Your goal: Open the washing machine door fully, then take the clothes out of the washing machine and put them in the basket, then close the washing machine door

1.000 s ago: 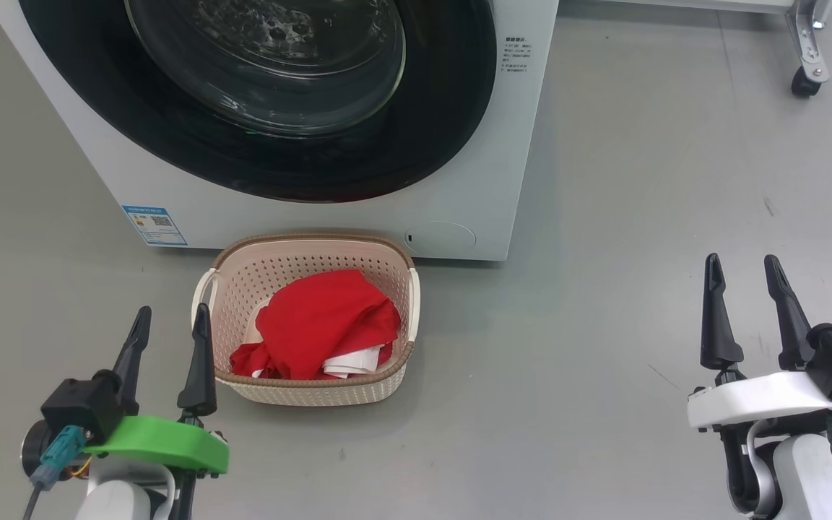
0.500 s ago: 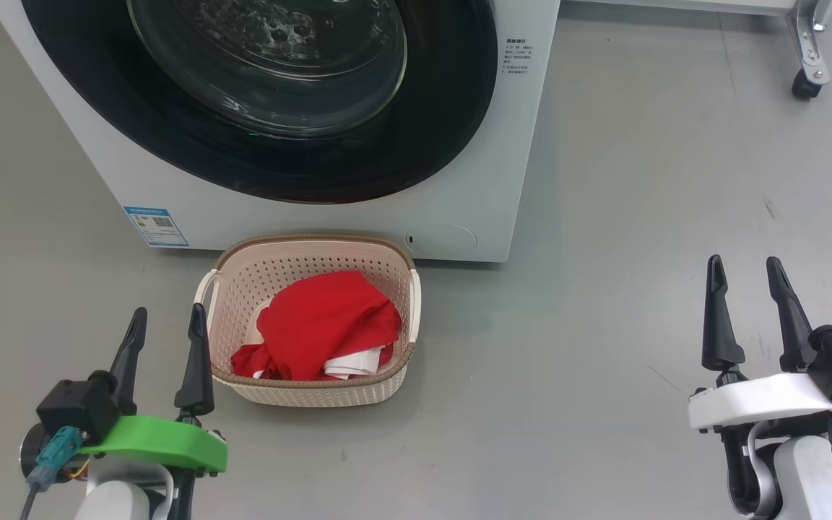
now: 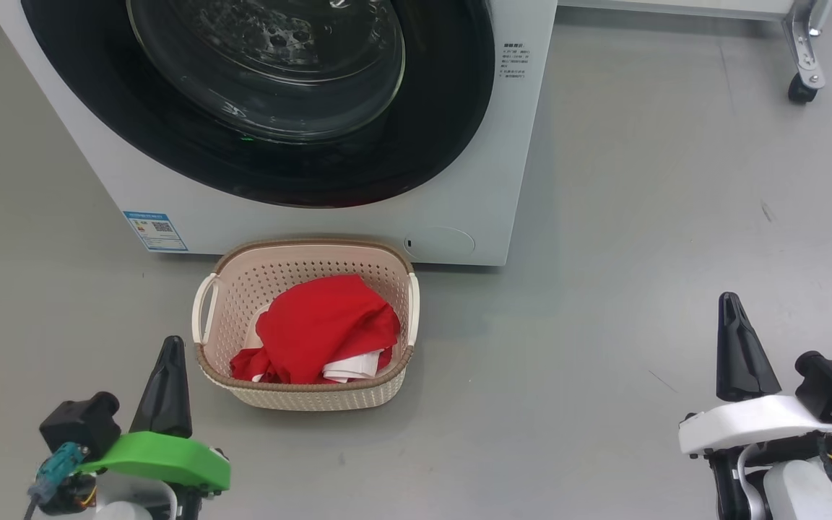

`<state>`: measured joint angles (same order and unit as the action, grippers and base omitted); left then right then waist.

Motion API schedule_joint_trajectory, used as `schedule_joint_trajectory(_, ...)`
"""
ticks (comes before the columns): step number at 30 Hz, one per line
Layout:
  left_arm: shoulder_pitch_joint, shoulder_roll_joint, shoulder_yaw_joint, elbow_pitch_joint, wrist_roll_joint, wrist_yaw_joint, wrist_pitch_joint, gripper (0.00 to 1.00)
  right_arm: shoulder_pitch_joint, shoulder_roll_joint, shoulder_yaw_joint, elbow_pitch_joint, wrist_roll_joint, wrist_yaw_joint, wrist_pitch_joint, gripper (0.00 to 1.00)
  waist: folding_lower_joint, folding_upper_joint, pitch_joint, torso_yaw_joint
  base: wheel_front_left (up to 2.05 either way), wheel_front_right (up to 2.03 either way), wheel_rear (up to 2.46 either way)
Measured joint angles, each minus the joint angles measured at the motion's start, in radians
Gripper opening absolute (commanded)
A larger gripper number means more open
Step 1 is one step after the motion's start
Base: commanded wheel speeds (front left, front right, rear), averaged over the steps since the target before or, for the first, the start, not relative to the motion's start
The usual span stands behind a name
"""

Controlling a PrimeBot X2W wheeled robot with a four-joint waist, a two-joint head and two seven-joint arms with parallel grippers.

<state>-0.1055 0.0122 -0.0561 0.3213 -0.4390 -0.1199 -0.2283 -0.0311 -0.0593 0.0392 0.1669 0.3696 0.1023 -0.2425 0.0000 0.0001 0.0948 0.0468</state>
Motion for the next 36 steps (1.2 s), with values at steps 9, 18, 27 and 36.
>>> schedule_joint_trajectory(9,0.0,0.0,0.015,0.005,-0.14,0.0,0.036,0.0,0.0,0.0,-0.014,0.008,0.144,0.001,0.034,0.0,0.0,0.0,-0.011,-0.005,0.0,0.0,0.0)
schedule_joint_trajectory(18,0.0,0.0,0.026,0.004,-0.236,0.0,0.072,0.0,0.0,0.002,-0.03,0.018,0.255,0.001,0.067,0.0,0.0,0.0,-0.019,-0.009,0.0,0.0,0.0)
schedule_joint_trajectory(27,0.0,0.001,0.04,0.003,-0.345,0.0,0.105,0.0,-0.001,0.004,-0.045,0.029,0.37,0.002,0.1,0.0,0.0,0.0,-0.028,-0.013,0.0,0.0,0.0)
schedule_joint_trajectory(36,0.0,0.001,0.054,-0.002,-0.447,0.0,0.136,0.0,-0.002,0.005,-0.061,0.039,0.483,0.002,0.133,0.0,0.0,0.0,-0.036,-0.018,0.0,0.0,0.0)
